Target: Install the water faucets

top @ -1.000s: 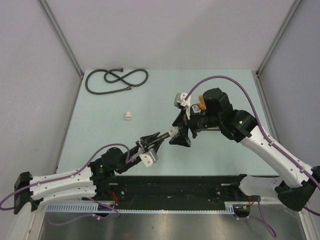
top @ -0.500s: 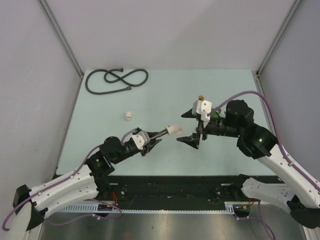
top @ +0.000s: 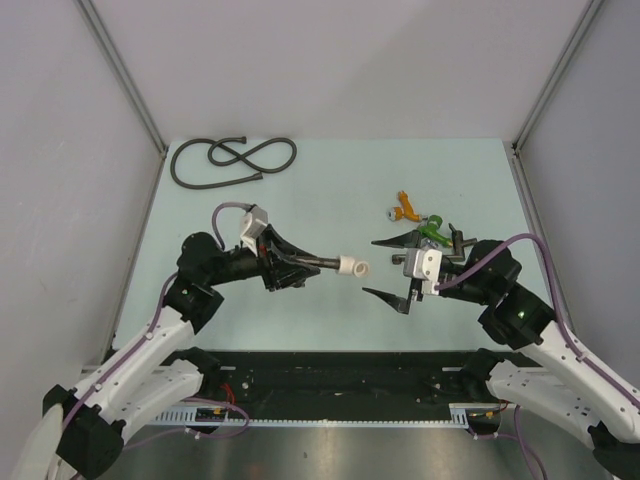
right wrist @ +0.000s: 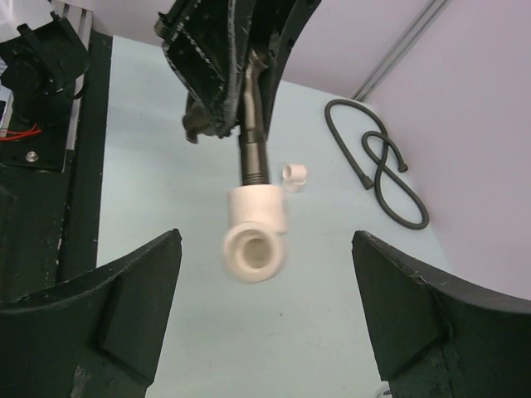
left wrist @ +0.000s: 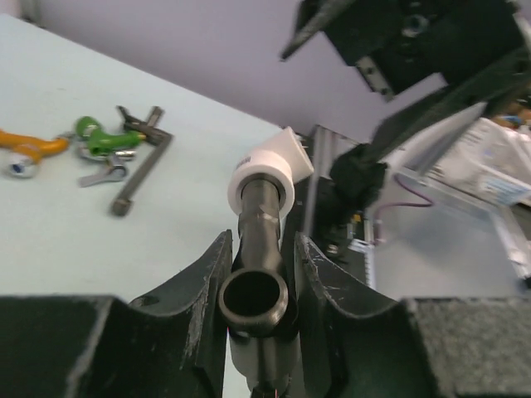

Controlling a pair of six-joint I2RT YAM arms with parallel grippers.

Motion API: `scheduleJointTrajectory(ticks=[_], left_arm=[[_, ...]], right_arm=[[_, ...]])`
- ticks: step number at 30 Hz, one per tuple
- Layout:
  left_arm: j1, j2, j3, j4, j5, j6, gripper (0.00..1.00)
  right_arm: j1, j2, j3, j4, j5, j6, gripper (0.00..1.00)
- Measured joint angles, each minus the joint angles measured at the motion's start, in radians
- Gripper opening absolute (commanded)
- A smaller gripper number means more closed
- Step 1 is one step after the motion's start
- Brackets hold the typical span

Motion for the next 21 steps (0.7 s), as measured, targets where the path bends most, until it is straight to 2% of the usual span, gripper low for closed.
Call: scheduleJointTrajectory(ticks=[7, 21], left_arm=[[0.001, -0.004, 0.006, 0.107, 0.116, -0.167, 0.00], [0.005, -0.021, -0.016, 0.298, 0.032, -0.415, 0.00]], right_arm=[[-0.003, -0.022, -0.073, 0.137, -0.007, 0.008, 0.85], [0.006, -0.031, -0.166, 0.314, -0.043, 0.093, 0.81]])
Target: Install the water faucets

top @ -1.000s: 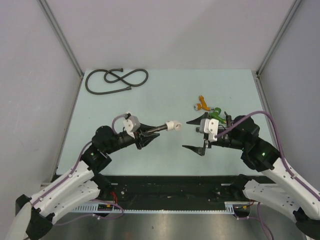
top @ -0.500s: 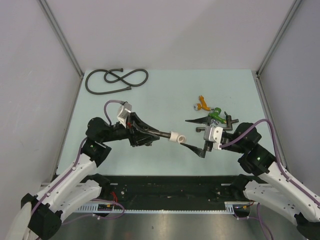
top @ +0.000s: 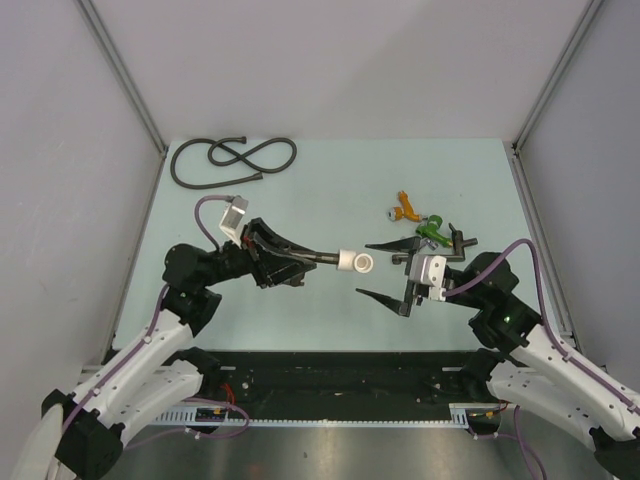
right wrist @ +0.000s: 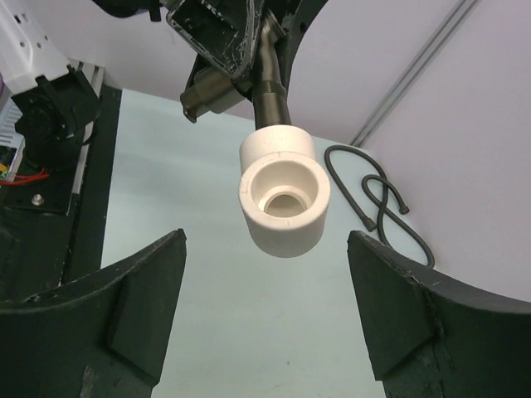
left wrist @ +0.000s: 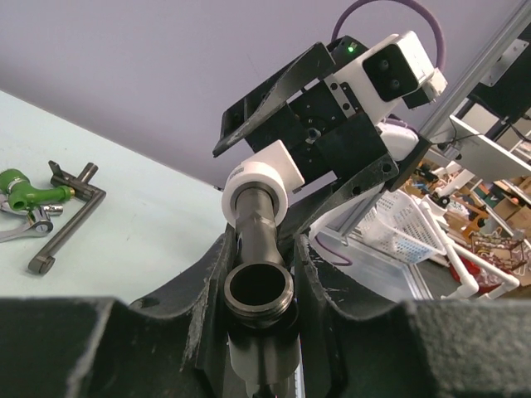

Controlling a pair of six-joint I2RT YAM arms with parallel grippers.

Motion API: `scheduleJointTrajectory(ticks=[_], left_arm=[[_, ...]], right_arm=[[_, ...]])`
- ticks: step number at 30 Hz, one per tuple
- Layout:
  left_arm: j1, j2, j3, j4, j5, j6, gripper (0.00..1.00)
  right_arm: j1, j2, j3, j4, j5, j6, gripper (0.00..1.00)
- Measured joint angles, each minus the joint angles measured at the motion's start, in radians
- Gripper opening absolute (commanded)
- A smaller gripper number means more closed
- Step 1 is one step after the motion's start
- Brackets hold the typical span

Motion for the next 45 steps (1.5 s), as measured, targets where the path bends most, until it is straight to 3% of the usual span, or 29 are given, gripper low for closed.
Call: scheduleJointTrajectory(ticks=[16, 22, 27, 35, 41, 45], left_arm=[[0.000, -0.011, -0.001, 0.025, -0.011, -0.054, 0.00], [0.000, -0.009, -0.001, 0.031, -0.011, -0.055, 0.00], [0.000, 0.001, -0.001, 0.031, -0.011, -0.055, 0.00], [0.001, 0.002, 0.000, 0.032, -0.006, -0.053, 0.00], [0.003, -0.003, 0.013, 0.006, 0.018, -0.008, 0.00], [0.003, -0.029, 0.032, -0.040, 0.053, 0.130, 0.00]], right_arm=[[0.021, 0.087, -0.009, 0.202, 0.001, 0.089, 0.73], [0.027, 0.129, -0.009, 0.265, -0.010, 0.109, 0.66], [0.029, 0.146, -0.009, 0.299, -0.018, 0.124, 0.50], [0.033, 0.161, -0.009, 0.331, -0.025, 0.149, 0.01], [0.032, 0.167, -0.011, 0.351, -0.029, 0.193, 0.00], [0.031, 0.170, -0.012, 0.371, -0.042, 0.290, 0.00]])
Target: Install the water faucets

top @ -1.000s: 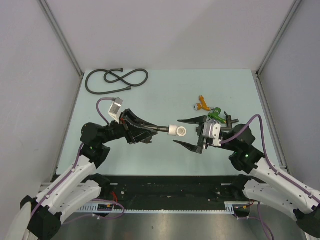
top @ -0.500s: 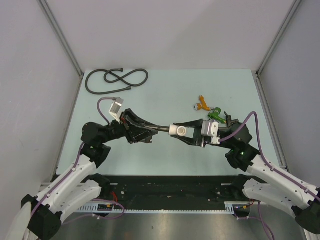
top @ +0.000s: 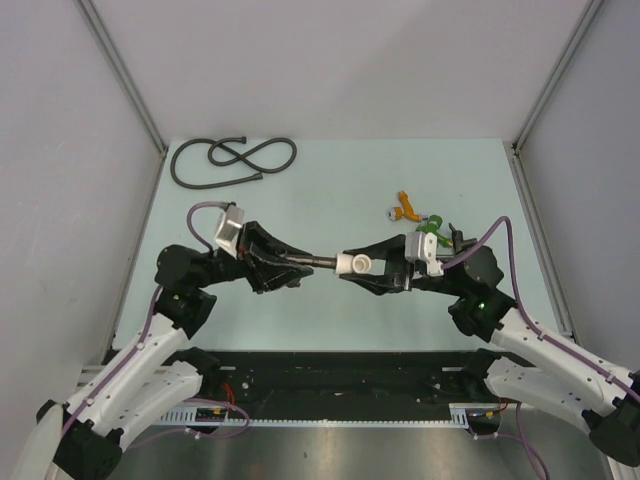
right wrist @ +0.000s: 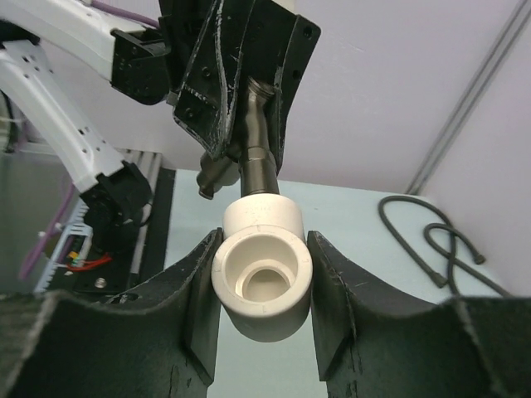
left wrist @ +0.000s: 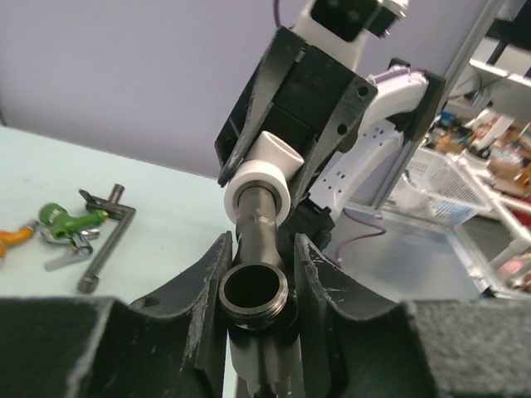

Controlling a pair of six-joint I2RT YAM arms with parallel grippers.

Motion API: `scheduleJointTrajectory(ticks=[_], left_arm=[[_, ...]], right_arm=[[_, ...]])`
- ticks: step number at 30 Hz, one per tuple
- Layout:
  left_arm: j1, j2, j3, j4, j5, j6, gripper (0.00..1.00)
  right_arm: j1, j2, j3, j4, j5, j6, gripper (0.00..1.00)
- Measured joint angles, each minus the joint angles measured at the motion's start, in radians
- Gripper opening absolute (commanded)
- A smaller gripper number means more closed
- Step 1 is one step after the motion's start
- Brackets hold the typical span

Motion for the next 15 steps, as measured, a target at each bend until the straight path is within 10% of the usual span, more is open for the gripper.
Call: scheduleJointTrajectory(ticks=[15], left_arm=[[-0.036, -0.121, 0.084, -0.333, 0.121, 0.661, 0.00]], right_arm=[[-0.013, 0.067, 0.017, 0.072, -0.095, 0.375, 0.00]])
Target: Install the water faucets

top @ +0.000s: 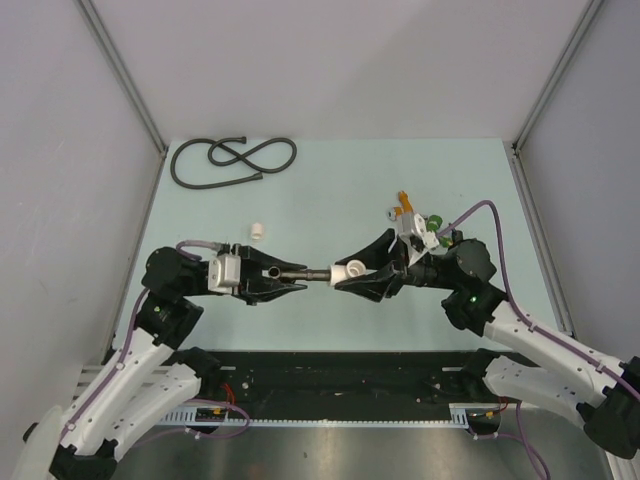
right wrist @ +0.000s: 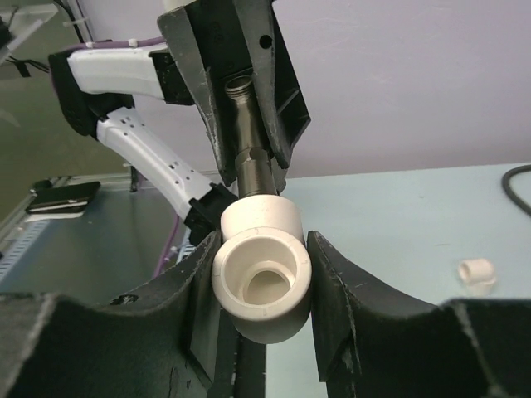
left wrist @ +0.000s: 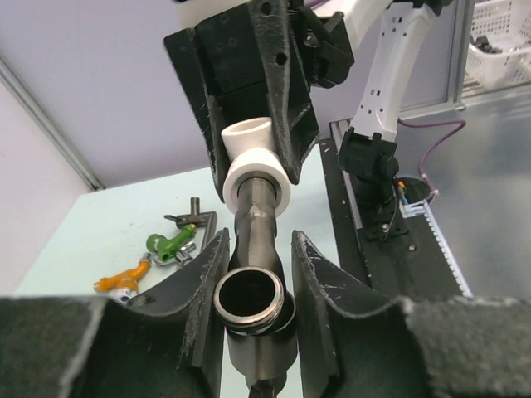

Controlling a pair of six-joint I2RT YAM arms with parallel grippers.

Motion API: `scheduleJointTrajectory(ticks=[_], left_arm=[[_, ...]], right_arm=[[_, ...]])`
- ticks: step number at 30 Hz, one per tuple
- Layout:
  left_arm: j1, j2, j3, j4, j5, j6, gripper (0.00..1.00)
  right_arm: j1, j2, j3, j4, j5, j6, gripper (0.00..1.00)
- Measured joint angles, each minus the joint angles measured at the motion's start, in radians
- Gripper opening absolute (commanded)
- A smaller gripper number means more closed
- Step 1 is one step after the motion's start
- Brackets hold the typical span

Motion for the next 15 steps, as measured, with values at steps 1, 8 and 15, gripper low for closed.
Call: scheduleJointTrajectory(ticks=[1, 8, 15], left_arm=[[-0.005, -0.009, 0.000, -0.018, 0.000, 0.039, 0.00], [-0.054, -0.053, 0.000, -0.160, -0.043, 0.320, 0.00], [-0.100, -0.072, 0.000, -0.265, -0.123, 0.517, 0.00]], right_arm=[[-0.002, 0.005, 0.001, 0.006, -0.006, 0.021, 0.00], [-0.042, 0.066, 0.027, 0.019, -0.081, 0.194, 0.00], [-0.094, 0.151, 0.060, 0.047, -0.177, 0.384, 0.00]])
